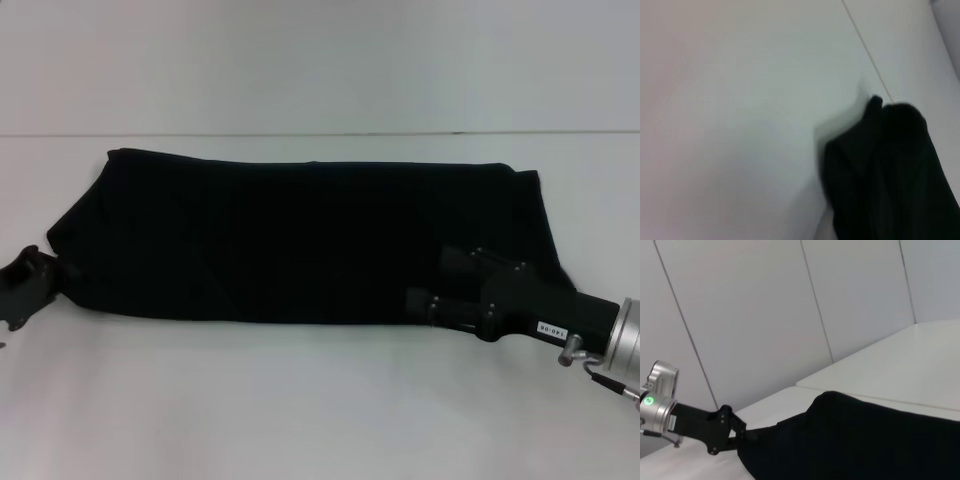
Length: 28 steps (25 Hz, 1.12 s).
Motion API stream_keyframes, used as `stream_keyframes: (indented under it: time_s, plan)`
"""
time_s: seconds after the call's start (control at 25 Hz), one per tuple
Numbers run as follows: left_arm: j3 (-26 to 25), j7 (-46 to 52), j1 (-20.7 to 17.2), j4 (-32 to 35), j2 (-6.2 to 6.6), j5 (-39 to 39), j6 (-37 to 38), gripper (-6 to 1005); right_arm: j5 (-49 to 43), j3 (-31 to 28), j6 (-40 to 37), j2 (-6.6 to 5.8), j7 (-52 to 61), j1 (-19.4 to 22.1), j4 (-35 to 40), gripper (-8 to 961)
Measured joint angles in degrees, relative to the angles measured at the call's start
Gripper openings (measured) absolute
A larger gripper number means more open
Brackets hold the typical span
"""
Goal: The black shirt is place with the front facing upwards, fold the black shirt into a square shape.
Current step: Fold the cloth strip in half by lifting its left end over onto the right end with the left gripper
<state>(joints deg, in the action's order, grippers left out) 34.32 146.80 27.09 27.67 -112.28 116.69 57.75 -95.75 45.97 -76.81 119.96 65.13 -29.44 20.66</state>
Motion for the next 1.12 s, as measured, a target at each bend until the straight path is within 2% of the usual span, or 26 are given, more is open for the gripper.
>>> stream_keyframes:
  time_s: [0.2,0.24,0.32,0.56,0.72,0.76,0.84,0.92,1.12]
  plan:
    - [-3.55,-0.95,-0.81,-0.02,0.57,-0.06,-1.86,29,1.08,-0.01,0.22,0.0,0.0,-0.01,-0.02,945]
    - [-6.19,-1.75,-1.48,-0.03,1.52,0.0,-2.55,29,1.12,-0.01,0.31,0.0,0.0,-0.01,-0.05,945]
    - [-7.7,-2.14,-1.85,-0.11,2.22,0.04,-2.84,29,1.2,-0.01,0.69,0.0,0.0,-0.01,-0.25,945]
    - [-11.3,-3.6,-2.12,-0.22,3.4,-0.07,-2.8,30,2.42,0.0,2.63,0.01,0.04,-0.01,-1.18,945]
    - [-12.01,-3.85,-1.48,0.07,3.59,-0.92,-0.81,30,2.54,0.0,4.91,0.0,0.97,0.11,-1.52,945]
    - [-12.56,-4.71,-0.4,0.37,4.04,-3.25,3.18,30,2.55,0.0,5.38,0.0,1.26,0.26,-1.55,945]
    - [-12.77,-5.15,0.59,0.86,4.2,-4.93,6.14,30,2.55,0.0,5.92,0.0,1.53,0.65,-1.61,945]
    - [-12.74,-5.32,1.97,1.71,3.97,-6.56,8.83,30,2.55,0.01,6.12,0.0,1.58,1.19,-1.67,945]
    - [-11.46,-5.86,8.57,3.04,1.51,-8.35,13.88,30,2.39,0.02,6.19,-0.15,1.61,3.22,-1.71,945]
